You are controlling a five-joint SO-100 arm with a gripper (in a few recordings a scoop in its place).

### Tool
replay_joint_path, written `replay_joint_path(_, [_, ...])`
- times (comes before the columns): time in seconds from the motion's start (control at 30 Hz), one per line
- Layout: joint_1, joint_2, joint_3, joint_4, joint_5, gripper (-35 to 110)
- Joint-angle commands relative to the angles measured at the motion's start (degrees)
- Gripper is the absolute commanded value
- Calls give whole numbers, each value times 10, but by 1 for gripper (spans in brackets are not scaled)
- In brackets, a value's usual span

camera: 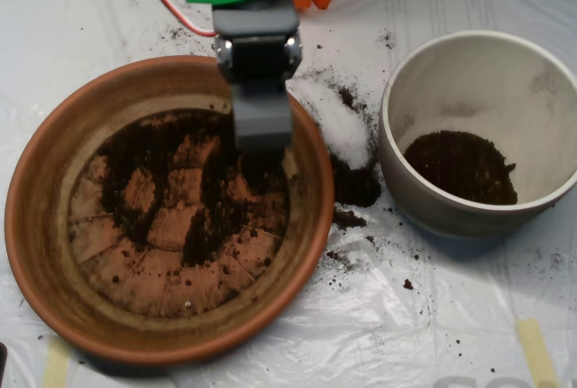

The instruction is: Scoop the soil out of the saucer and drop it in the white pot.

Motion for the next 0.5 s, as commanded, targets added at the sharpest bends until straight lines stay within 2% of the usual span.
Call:
replay_joint_path(0.0, [-55,73,-49,7,-7,0])
replay_joint_path(0.17, [-170,106,-67,9,-18,0])
replay_joint_path(0.33, [-266,30,-189,56,-11,0])
replay_joint_path(0.47, [-304,-20,-236,70,7,3])
